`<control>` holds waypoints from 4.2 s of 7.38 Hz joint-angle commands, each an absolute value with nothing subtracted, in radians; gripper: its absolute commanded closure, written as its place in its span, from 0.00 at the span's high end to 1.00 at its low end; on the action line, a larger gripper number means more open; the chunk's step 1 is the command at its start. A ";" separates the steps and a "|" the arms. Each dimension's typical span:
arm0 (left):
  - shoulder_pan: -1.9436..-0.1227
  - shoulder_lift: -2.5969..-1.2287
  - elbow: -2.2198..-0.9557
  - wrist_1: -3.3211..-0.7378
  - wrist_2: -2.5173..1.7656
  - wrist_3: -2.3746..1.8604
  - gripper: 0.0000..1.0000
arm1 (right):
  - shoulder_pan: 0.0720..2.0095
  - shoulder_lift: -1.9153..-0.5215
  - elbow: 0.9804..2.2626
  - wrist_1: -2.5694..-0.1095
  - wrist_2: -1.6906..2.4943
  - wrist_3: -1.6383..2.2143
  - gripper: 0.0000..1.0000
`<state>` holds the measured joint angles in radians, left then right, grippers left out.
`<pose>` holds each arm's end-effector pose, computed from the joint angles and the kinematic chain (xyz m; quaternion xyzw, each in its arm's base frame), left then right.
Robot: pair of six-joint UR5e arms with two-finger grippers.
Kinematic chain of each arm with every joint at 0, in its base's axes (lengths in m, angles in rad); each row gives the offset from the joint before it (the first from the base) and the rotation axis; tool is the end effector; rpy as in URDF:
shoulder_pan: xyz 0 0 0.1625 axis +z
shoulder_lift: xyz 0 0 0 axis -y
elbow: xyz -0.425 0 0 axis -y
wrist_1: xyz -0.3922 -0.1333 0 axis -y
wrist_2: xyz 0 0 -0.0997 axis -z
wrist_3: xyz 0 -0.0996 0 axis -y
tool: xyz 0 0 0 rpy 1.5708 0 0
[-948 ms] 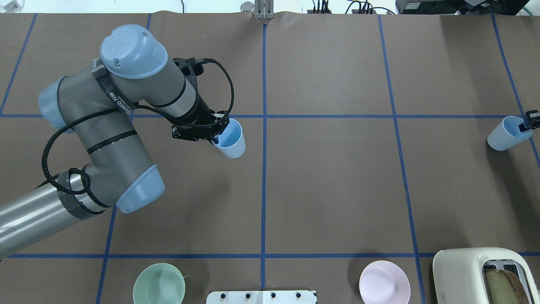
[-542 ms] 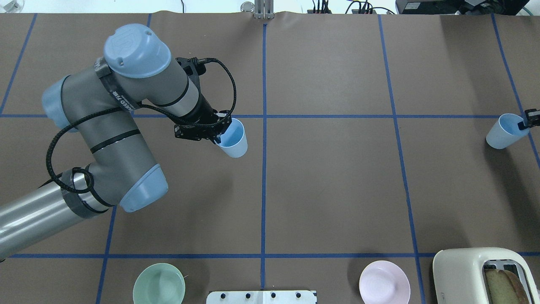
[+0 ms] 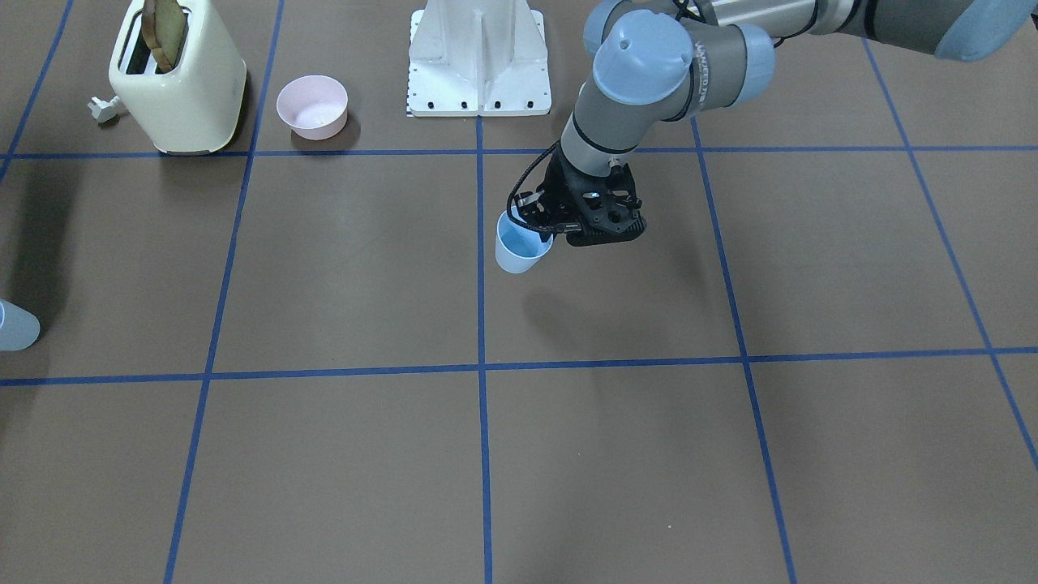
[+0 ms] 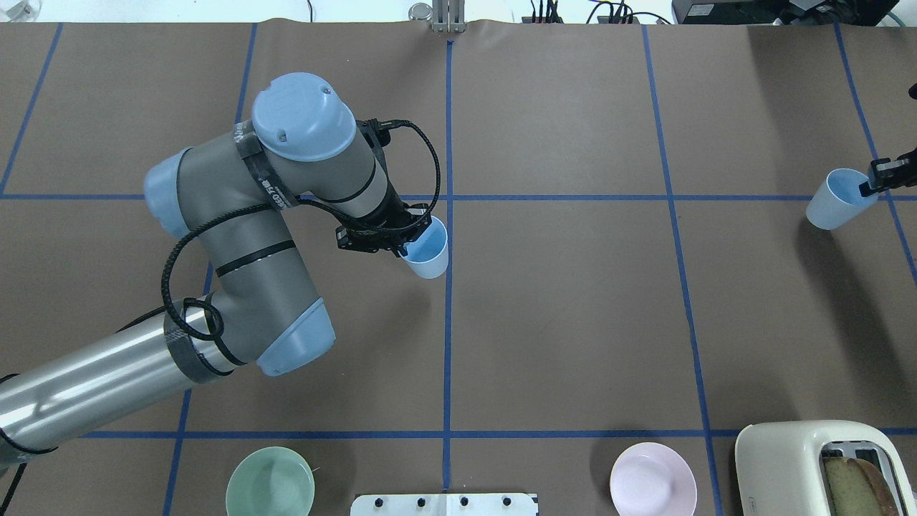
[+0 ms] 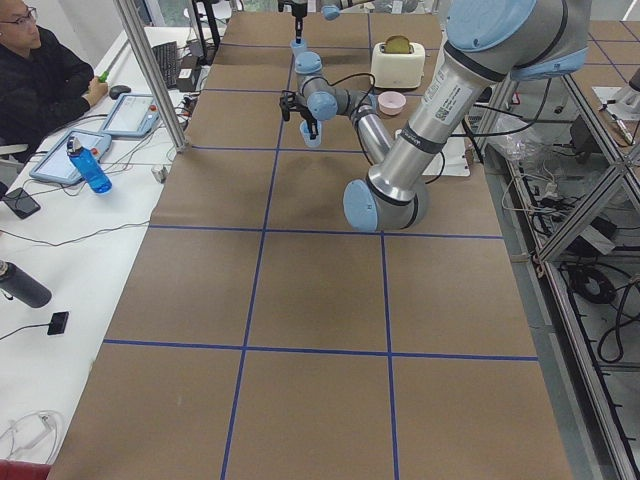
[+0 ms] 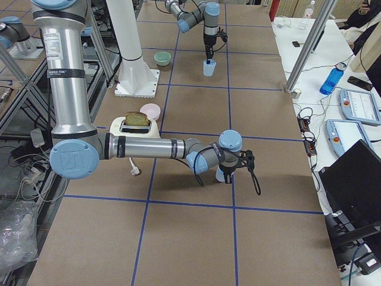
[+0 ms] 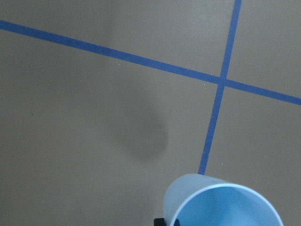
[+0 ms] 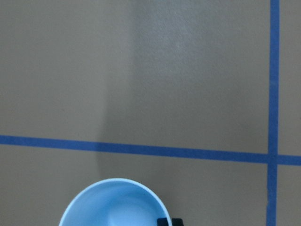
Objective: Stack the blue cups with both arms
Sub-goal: 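Carry the cup toward center with left gripper while right grasps other cup, then lower the cup onto the table center with the left gripper, then open the left gripper and withdraw it while the right gripper lifts its cup, then carry the held cup with the right gripper over the placed cup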
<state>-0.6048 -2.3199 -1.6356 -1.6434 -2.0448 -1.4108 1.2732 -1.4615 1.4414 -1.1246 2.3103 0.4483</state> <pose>0.5180 -0.4648 0.1674 -0.0412 0.4659 -0.0955 0.8787 -0.1008 -0.5545 0.6186 0.0549 -0.4008 -0.0076 0.9145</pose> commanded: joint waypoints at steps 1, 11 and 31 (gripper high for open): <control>-0.577 -2.353 -1.582 -1.657 -2.007 -1.416 0.00 | 1.284 -1.410 1.445 -1.182 2.339 0.448 0.00; -0.526 -2.353 -1.536 -1.701 -1.937 -1.440 0.00 | 1.304 -1.365 1.453 -1.246 2.362 0.449 0.00; -1.270 -1.961 -1.620 -1.600 -2.408 -0.318 0.97 | 0.942 -1.036 1.828 -1.580 2.209 1.230 0.00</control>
<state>-1.2286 -1.9881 -1.6519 -1.5919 -2.3707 -0.4069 0.9828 -1.0602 1.8203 -1.5800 2.2364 1.1667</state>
